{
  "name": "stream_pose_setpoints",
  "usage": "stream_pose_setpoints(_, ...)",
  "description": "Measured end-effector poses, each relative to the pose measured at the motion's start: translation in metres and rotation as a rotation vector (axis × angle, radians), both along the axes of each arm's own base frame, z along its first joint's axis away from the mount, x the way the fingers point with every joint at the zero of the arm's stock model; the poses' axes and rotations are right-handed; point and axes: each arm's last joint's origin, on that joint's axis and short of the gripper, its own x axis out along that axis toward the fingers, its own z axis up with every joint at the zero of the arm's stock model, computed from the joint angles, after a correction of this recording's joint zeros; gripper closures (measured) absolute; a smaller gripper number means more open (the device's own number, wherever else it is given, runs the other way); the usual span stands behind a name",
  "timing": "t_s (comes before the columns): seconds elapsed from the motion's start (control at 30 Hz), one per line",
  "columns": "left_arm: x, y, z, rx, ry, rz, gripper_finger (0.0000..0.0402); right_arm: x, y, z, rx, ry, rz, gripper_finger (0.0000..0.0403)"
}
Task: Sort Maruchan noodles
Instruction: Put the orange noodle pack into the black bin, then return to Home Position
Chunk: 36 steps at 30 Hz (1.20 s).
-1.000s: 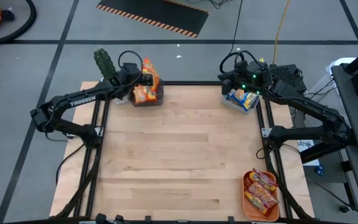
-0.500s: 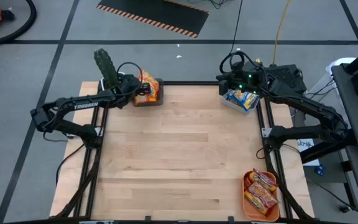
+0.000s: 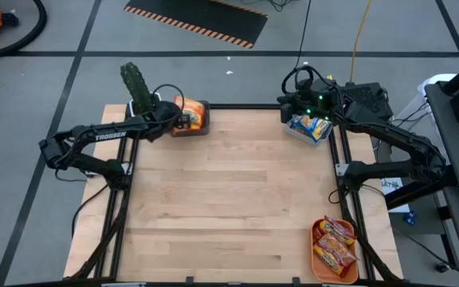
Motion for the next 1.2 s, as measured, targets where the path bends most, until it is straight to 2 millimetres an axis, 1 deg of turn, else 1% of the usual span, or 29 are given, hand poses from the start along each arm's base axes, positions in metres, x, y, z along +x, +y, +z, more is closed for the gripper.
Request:
stream_pose_setpoints(0.27, -0.006, -0.005, -0.006, -0.072, 0.091, -0.036, 0.0322, 0.0, 0.0, 0.0, -0.041, 0.029, 0.024, 0.0403)
stream_pose_setpoints(0.33, -0.006, -0.006, -0.007, -0.096, 0.096, -0.055, 0.0316, 0.0, 0.0, 0.0, -0.043, 0.031, 0.038, 0.0403)
stream_pose_setpoints(0.57, -0.005, -0.012, -0.009, -0.15, 0.105, -0.102, 0.0314, 0.0, 0.002, -0.001, -0.038, 0.042, 0.088, 0.0403)
stream_pose_setpoints(0.63, -0.005, -0.014, -0.005, -0.149, 0.106, -0.135, 0.0314, 0.001, 0.002, -0.001, -0.037, 0.04, 0.105, 0.0403)
stream_pose_setpoints(0.73, -0.005, -0.016, 0.003, -0.126, 0.064, -0.137, 0.0313, 0.001, 0.003, -0.001, -0.044, 0.045, 0.13, 0.0403)
stream_pose_setpoints(1.03, -0.017, -0.023, 0.023, -0.05, 0.044, -0.117, 0.0312, 0.002, 0.004, -0.001, -0.05, 0.045, 0.176, 0.0403)
stream_pose_setpoints(1.1, -0.02, -0.024, 0.025, -0.043, 0.05, -0.121, 0.0301, 0.002, 0.004, -0.001, -0.049, 0.045, 0.178, 0.0403)
stream_pose_setpoints(1.2, -0.023, -0.026, 0.03, -0.023, 0.053, -0.136, 0.0264, 0.002, 0.004, -0.001, -0.046, 0.041, 0.188, 0.0403)
